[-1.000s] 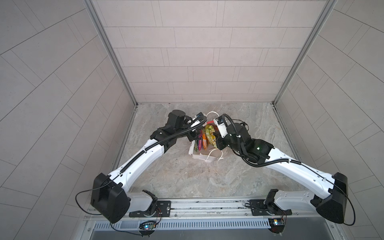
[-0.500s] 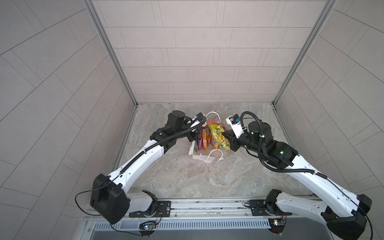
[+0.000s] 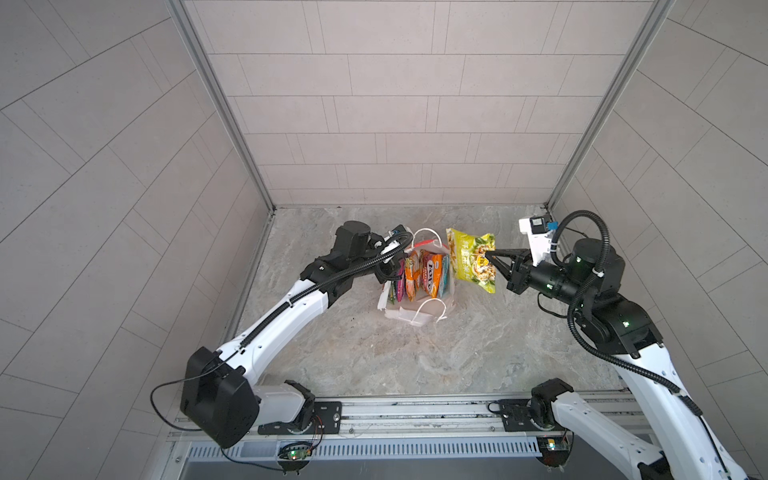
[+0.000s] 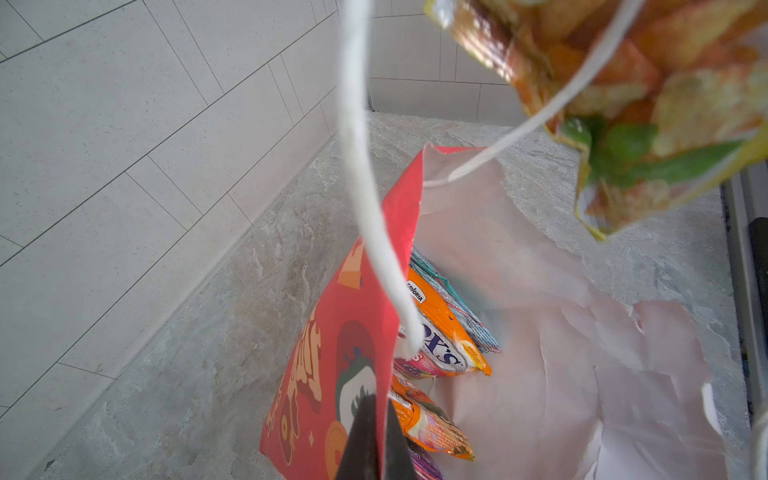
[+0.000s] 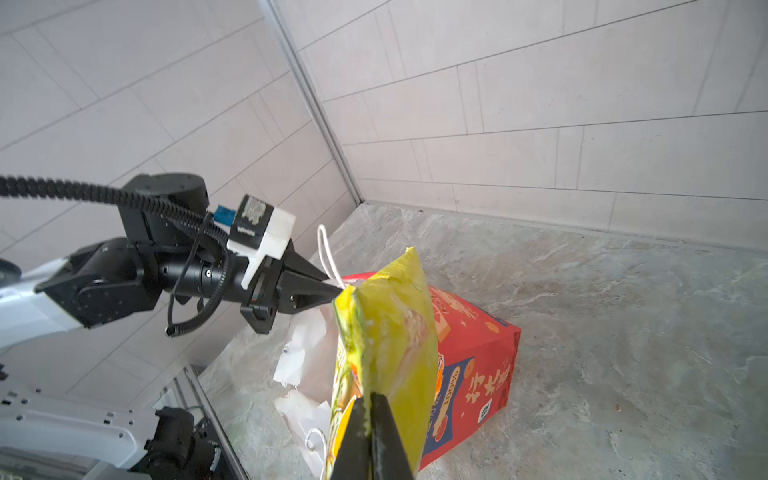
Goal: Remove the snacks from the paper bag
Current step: 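Pull the yellow packet out of the bag with the right gripper, then lower the yellow packet onto the floor beside the bag with the right gripper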
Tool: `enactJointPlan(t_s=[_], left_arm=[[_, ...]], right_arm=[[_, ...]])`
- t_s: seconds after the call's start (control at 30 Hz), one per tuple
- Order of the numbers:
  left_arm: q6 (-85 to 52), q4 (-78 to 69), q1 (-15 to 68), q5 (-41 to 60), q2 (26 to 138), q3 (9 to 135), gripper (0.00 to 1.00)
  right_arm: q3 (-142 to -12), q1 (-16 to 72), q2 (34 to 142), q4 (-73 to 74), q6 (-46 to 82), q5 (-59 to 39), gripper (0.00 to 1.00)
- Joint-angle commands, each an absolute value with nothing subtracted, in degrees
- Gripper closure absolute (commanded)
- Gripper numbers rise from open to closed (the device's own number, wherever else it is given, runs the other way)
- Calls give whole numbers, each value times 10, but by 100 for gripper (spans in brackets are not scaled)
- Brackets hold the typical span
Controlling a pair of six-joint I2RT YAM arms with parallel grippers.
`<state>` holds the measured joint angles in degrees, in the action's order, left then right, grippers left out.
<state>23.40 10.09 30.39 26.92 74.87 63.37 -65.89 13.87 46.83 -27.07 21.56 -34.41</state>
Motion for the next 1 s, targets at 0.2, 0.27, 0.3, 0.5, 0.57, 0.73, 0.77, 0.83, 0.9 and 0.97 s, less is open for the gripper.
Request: enactJointPlan(t_s=[0.2,0.27,0.3,0.5,0.57,0.73,0.77,0.83,0.9,0.97], left_arm=[[228,70,307,280,724,624,100],[227,68,307,282,724,624,100],[225,69,307,282,725,623,100],[225,70,307,278,725,622,100],[230,70,307,270,722,619,100],[235,77,307,262,722,623,100],[235,77,307,261,721,622,100],[237,76,307,257,721,621,100],[238,76,307,256,722,620,100],[239,75,307,256,723,621,100]], right_arm=[[-617,-22,491,-105,422,-352,100],[-575,-56,505,-41,488,-309,100],[-556,-69,510,-19,511,-286,100],[-461,-118,575,156,618,-168,100],[-437,-131,606,198,636,-149,100],[-382,-146,665,274,645,-101,100],[-379,-150,677,280,641,-100,100],[-373,-158,702,295,637,-99,100],[-367,-164,727,313,640,-97,100],[-360,-173,756,340,645,-98,100]])
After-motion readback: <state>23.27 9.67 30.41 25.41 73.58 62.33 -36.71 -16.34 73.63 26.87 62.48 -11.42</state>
